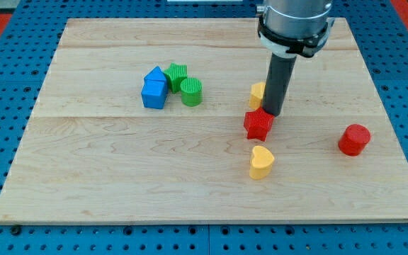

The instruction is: Slightly move yellow heart heart towards left

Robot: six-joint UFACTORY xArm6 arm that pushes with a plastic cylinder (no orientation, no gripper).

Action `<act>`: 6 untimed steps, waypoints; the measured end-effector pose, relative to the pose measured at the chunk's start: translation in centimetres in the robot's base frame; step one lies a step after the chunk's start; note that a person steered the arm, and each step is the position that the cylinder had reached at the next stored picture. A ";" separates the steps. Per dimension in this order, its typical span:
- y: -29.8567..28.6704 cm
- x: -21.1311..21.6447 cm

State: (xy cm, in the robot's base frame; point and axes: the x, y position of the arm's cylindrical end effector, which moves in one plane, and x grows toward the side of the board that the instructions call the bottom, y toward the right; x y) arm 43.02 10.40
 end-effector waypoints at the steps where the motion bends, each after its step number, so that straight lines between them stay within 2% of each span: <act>1: 1.5 -1.7; 2: 4.2 2.8; 3: 5.5 9.6; 4: -0.2 11.0; 5: -2.1 11.0; 6: -0.6 10.9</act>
